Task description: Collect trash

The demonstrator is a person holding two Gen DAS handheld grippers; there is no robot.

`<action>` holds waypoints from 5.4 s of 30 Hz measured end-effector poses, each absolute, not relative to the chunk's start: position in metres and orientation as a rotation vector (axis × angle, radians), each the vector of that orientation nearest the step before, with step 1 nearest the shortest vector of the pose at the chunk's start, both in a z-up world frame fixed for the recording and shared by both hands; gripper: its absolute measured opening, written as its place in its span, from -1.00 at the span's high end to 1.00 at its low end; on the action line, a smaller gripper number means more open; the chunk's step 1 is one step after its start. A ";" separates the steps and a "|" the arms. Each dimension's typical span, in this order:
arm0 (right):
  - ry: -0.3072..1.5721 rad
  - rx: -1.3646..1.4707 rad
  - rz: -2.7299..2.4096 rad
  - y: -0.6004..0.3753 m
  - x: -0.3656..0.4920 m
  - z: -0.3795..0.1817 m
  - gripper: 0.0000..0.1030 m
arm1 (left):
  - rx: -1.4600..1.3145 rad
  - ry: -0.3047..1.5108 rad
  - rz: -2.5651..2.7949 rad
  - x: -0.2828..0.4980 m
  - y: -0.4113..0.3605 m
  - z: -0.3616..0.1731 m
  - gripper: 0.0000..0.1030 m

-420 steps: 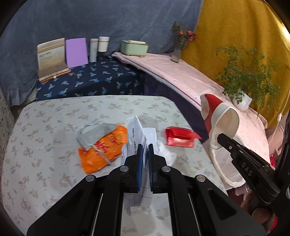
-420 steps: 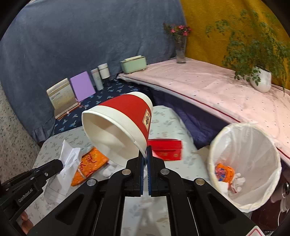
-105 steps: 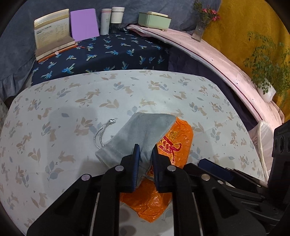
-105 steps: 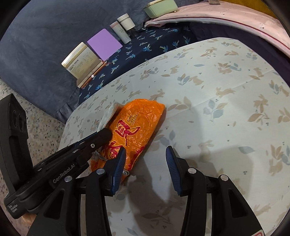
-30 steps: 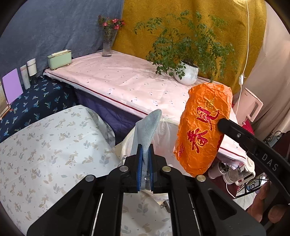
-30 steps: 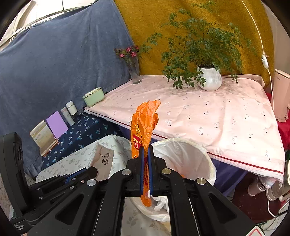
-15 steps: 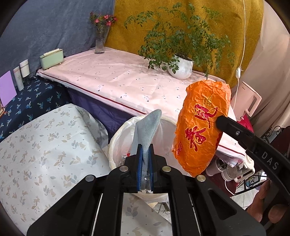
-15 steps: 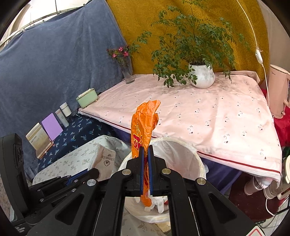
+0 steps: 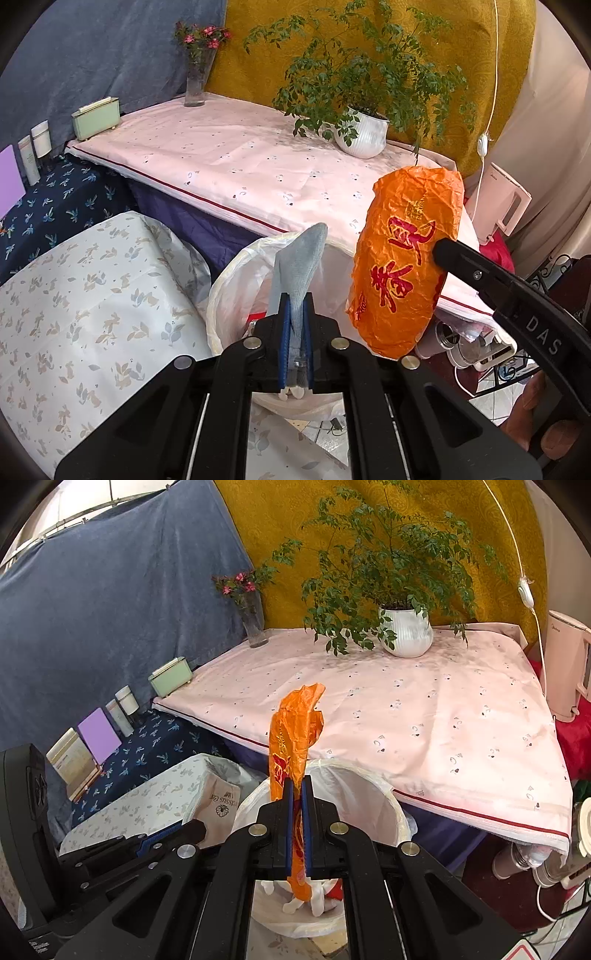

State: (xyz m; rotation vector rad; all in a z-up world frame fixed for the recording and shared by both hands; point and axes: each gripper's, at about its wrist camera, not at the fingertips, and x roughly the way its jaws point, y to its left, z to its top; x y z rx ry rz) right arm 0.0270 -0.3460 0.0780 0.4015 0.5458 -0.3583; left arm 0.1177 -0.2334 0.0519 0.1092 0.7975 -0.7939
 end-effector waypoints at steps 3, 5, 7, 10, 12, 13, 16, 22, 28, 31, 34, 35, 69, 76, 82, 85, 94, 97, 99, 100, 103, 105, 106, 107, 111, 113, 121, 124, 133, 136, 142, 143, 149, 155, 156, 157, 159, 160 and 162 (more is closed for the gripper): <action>0.543 0.398 -0.366 -0.347 0.028 0.078 0.84 | 0.109 0.787 -0.790 0.118 -0.235 0.052 0.85; 0.538 0.396 -0.371 -0.346 0.028 0.078 0.84 | 0.111 0.786 -0.784 0.118 -0.236 0.052 0.70; 0.535 0.397 -0.372 -0.346 0.028 0.078 0.82 | 0.106 0.784 -0.774 0.119 -0.235 0.052 0.48; 0.531 0.396 -0.370 -0.347 0.027 0.080 0.73 | 0.103 0.778 -0.765 0.119 -0.234 0.053 0.36; 0.529 0.391 -0.369 -0.346 0.027 0.081 0.71 | 0.103 0.778 -0.761 0.120 -0.234 0.054 0.35; 0.528 0.390 -0.368 -0.346 0.027 0.081 0.70 | 0.103 0.778 -0.759 0.120 -0.234 0.054 0.35; 0.525 0.385 -0.366 -0.343 0.026 0.083 0.62 | 0.101 0.779 -0.754 0.121 -0.233 0.054 0.33; 0.525 0.372 -0.362 -0.339 0.026 0.085 0.47 | 0.099 0.773 -0.745 0.119 -0.230 0.055 0.27; 0.529 0.362 -0.358 -0.335 0.025 0.086 0.46 | 0.096 0.773 -0.734 0.119 -0.224 0.056 0.26; 0.533 0.352 -0.357 -0.332 0.024 0.086 0.42 | 0.096 0.770 -0.727 0.118 -0.221 0.057 0.26; 0.535 0.337 -0.357 -0.327 0.023 0.087 0.33 | 0.097 0.766 -0.720 0.116 -0.217 0.058 0.26; 0.536 0.331 -0.356 -0.325 0.022 0.088 0.33 | 0.099 0.765 -0.716 0.115 -0.216 0.058 0.25; 0.607 0.248 -0.351 -0.277 -0.016 0.073 -0.38 | 0.107 0.741 -0.617 0.079 -0.155 0.048 -0.37; 0.626 0.255 -0.342 -0.273 -0.017 0.067 -0.43 | 0.095 0.745 -0.606 0.080 -0.148 0.047 -0.37; 0.627 0.263 -0.347 -0.274 -0.018 0.065 -0.54 | 0.102 0.743 -0.597 0.076 -0.146 0.046 -0.38; 0.631 0.263 -0.347 -0.273 -0.019 0.063 -0.60 | 0.099 0.743 -0.585 0.074 -0.142 0.043 -0.45; 0.655 0.189 -0.352 -0.261 -0.021 0.054 -0.64 | 0.090 0.752 -0.530 0.071 -0.127 0.034 -0.51; 0.666 0.178 -0.346 -0.258 -0.019 0.051 -0.65 | 0.094 0.754 -0.515 0.070 -0.124 0.032 -0.53; 0.678 0.172 -0.340 -0.256 -0.018 0.048 -0.65 | 0.097 0.750 -0.505 0.068 -0.122 0.031 -0.62; 0.682 0.170 -0.342 -0.255 -0.018 0.047 -0.65 | 0.102 0.743 -0.498 0.067 -0.121 0.030 -0.63; 0.694 0.165 -0.341 -0.253 -0.016 0.042 -0.65 | 0.112 0.739 -0.481 0.064 -0.117 0.028 -0.65; 0.706 0.175 -0.338 -0.253 -0.016 0.038 -0.71 | 0.106 0.751 -0.470 0.065 -0.113 0.026 -0.68; 0.711 0.179 -0.336 -0.253 -0.016 0.036 -0.74 | 0.100 0.756 -0.466 0.065 -0.111 0.024 -0.70; 0.715 0.179 -0.335 -0.253 -0.016 0.034 -0.74 | 0.093 0.758 -0.459 0.065 -0.109 0.023 -0.72; 0.732 0.189 -0.327 -0.251 -0.015 0.026 -0.74 | 0.081 0.770 -0.440 0.065 -0.105 0.019 -0.72; 0.731 0.185 -0.330 -0.249 -0.016 0.024 -0.74 | 0.076 0.772 -0.435 0.064 -0.103 0.019 -0.73; 0.740 0.174 -0.350 -0.251 -0.015 0.020 -0.75 | 0.069 0.790 -0.426 0.063 -0.105 0.014 -0.73; 0.738 0.160 -0.363 -0.251 -0.017 0.020 -0.75 | 0.074 0.793 -0.424 0.061 -0.107 0.012 -0.73; 0.745 0.156 -0.383 -0.258 -0.021 0.018 -0.75 | 0.100 0.787 -0.409 0.059 -0.116 0.009 -0.73; 0.746 0.158 -0.384 -0.261 -0.021 0.017 -0.75 | 0.107 0.786 -0.410 0.059 -0.119 0.008 -0.73; 0.748 0.155 -0.387 -0.263 -0.021 0.016 -0.75 | 0.113 0.786 -0.410 0.058 -0.125 0.007 -0.73; 0.750 0.156 -0.386 -0.264 -0.021 0.016 -0.75 | 0.114 0.788 -0.411 0.058 -0.125 0.007 -0.73; 0.750 0.153 -0.383 -0.265 -0.021 0.015 -0.75 | 0.122 0.783 -0.406 0.057 -0.129 0.008 -0.73; 0.747 0.152 -0.382 -0.265 -0.021 0.016 -0.75 | 0.123 0.781 -0.398 0.058 -0.130 0.010 -0.73; 0.747 0.152 -0.381 -0.265 -0.020 0.016 -0.75 | 0.122 0.781 -0.396 0.058 -0.129 0.011 -0.73; 0.747 0.151 -0.381 -0.264 -0.020 0.016 -0.75 | 0.122 0.781 -0.393 0.058 -0.129 0.011 -0.73; 0.747 0.150 -0.380 -0.264 -0.020 0.016 -0.75 | 0.124 0.779 -0.389 0.058 -0.129 0.011 -0.73; 0.747 0.150 -0.379 -0.264 -0.019 0.016 -0.75 | 0.125 0.777 -0.387 0.058 -0.128 0.011 -0.73; 0.747 0.148 -0.377 -0.263 -0.019 0.017 -0.75 | 0.130 0.770 -0.378 0.058 -0.128 0.012 -0.73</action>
